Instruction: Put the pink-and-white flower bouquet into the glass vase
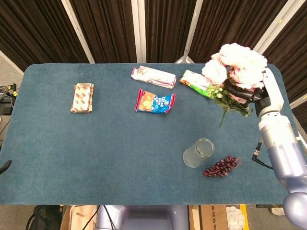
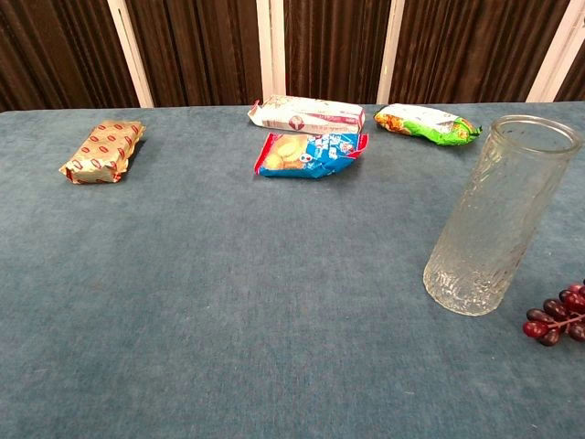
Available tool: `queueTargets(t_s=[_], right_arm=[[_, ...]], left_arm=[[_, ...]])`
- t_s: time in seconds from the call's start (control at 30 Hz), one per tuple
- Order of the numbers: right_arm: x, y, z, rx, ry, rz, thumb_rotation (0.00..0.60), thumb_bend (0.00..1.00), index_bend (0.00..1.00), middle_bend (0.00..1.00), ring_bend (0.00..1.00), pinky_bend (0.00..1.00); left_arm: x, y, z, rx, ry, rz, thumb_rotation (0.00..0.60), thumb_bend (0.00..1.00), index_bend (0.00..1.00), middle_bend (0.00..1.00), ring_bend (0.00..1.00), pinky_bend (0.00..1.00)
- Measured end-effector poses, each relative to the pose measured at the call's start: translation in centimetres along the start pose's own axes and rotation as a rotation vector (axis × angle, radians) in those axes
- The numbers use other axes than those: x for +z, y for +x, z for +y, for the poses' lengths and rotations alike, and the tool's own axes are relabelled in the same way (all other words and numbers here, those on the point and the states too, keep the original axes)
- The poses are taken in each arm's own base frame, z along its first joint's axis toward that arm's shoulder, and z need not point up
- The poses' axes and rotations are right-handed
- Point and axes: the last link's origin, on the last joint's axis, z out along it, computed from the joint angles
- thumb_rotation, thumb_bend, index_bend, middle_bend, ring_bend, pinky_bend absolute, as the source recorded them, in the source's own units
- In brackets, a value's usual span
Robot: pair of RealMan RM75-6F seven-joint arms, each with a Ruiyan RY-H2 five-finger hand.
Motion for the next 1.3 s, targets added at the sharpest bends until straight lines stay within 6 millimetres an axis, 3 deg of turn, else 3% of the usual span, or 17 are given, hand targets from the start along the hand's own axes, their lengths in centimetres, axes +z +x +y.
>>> queueTargets(t_s=[0.37,1.3], right_arm=[[-1.0,-0.9,0.8,0.059,0.008,-0.02,0.6,0.38,0.64,0.58,0.57,0.1],[-1.8,-1.3,4.9,0.15,-0.07,-0.055,0.6,0.39,0.65,0.58,0.57,0.11]], left_arm=[[0.0,0.1,-0.2,-0.001,0.005,-0.005,0.6,0.15,0.09,0.03,0.0,0.02],[-0.2,-0.1,-0.1,0.005,0.005,-0.01,0.6,0.15,0.09,0.03,0.0,0.02]])
